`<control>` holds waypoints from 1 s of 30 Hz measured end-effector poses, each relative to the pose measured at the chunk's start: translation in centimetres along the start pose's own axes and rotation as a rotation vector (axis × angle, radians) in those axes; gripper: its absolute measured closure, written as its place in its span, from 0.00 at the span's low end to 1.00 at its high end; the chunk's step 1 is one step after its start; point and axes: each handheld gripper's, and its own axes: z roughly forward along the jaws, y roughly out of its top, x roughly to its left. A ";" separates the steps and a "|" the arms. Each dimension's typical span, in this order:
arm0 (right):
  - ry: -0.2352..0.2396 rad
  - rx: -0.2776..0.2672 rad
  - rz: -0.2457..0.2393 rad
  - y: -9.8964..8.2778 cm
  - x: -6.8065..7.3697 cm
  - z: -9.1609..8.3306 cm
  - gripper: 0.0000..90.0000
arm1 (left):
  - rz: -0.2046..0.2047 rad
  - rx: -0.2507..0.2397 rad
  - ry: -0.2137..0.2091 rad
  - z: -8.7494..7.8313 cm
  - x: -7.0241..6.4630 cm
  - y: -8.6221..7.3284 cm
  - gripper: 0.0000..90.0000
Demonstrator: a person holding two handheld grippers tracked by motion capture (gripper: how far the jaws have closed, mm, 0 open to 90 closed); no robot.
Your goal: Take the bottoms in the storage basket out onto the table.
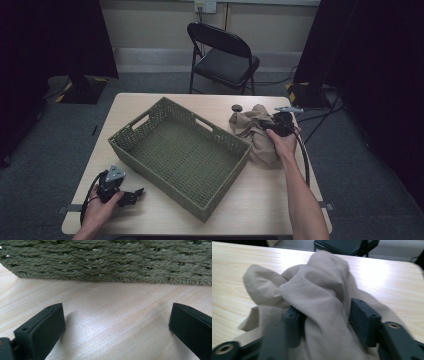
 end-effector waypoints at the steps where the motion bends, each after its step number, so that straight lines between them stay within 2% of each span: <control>1: 0.015 0.000 0.010 0.0 0.0 -0.1 0.46 | 0.000 0.000 0.000 0.0 0.0 0.0 0.00; 7: 0.047 -0.028 0.019 0.5 -0.1 -1.1 0.33 | -0.003 -0.001 -0.002 0.0 0.0 0.0 0.00; 12: 0.058 -0.042 0.013 0.9 -0.1 -2.2 0.19 | -0.003 -0.003 -0.002 0.0 0.0 0.0 0.00; 17: 0.079 -0.061 0.015 1.2 0.2 -3.7 0.16 | -0.003 -0.003 -0.001 0.0 0.0 0.0 0.00; 21: 0.087 -0.048 0.030 1.3 0.4 -5.2 0.16 | -0.003 -0.002 -0.001 0.0 0.0 0.0 0.00; 24: 0.113 -0.072 0.021 0.4 0.7 -6.7 0.16 | -0.003 -0.001 -0.001 0.0 0.0 0.0 0.00; 26: 0.103 -0.074 0.020 -0.2 0.9 -7.7 0.17 | -0.005 0.001 0.003 0.0 0.0 0.0 0.00; 28: 0.088 -0.104 0.011 -0.9 1.2 -8.8 0.20 | -0.019 0.001 0.015 0.0 0.1 0.0 0.00; 30: 0.110 -0.089 0.003 -2.1 1.8 -9.9 0.19 | -0.033 -0.004 0.026 0.0 0.1 0.0 0.00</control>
